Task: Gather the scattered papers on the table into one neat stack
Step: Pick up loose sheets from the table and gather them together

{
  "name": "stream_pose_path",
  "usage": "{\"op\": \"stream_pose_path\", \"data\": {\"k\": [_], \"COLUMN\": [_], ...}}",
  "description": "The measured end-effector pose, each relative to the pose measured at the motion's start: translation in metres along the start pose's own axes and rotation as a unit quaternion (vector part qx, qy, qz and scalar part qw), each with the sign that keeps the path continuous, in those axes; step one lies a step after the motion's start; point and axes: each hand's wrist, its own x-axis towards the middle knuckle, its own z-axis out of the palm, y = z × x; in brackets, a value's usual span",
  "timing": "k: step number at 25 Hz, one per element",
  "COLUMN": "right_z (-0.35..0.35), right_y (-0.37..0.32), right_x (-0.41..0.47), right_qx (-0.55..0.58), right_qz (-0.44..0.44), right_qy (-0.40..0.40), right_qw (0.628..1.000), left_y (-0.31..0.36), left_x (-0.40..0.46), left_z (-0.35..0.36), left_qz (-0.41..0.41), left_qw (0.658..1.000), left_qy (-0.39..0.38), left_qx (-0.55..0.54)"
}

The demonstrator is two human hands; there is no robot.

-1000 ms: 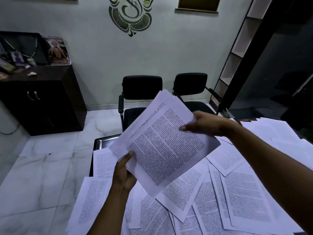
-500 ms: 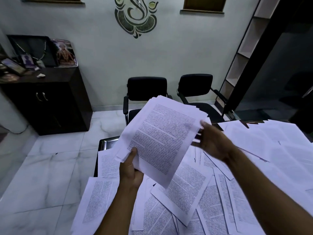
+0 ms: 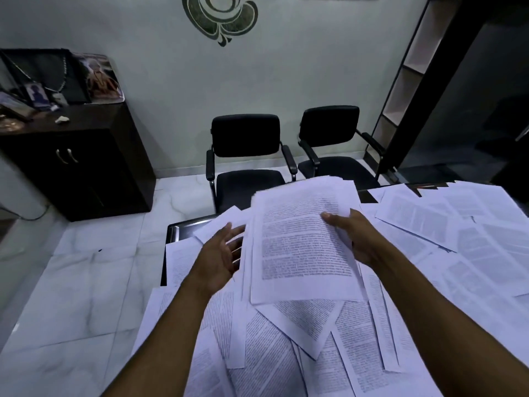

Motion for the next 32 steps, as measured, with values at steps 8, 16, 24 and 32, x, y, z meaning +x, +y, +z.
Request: {"op": "stream_pose_path", "data": {"k": [8,16,24,32], "right_z": [0.036,0.059,0.084,0.128], "right_y": [0.011,0.027,0.049,0.156], "right_x": [-0.003,0.003,-0.009,-0.037], "right_qx": [-0.141,-0.186,-0.195,-0.281], "right_qz": [0.013,0.009,0.04,0.113], "right_qy": [-0.023,-0.045,-0.105,-0.19], "right_qw": [0.99,0.981,0.974,0.934], "left_y": [-0.012,-0.039,-0.069,-0.132], "left_x": [0.011,-0.007,-0.032,-0.112], "left_z": [0.031,0.005,-0.044,-0.115], "left_qz": [0.042,0.036,0.059,0.001], "left_qw": [0.997,0.999,0.99,0.965], "left_qy": [0.004,0.003,0.104,0.257], "left_qx": [0.067,0.026,0.081,0.042]}}
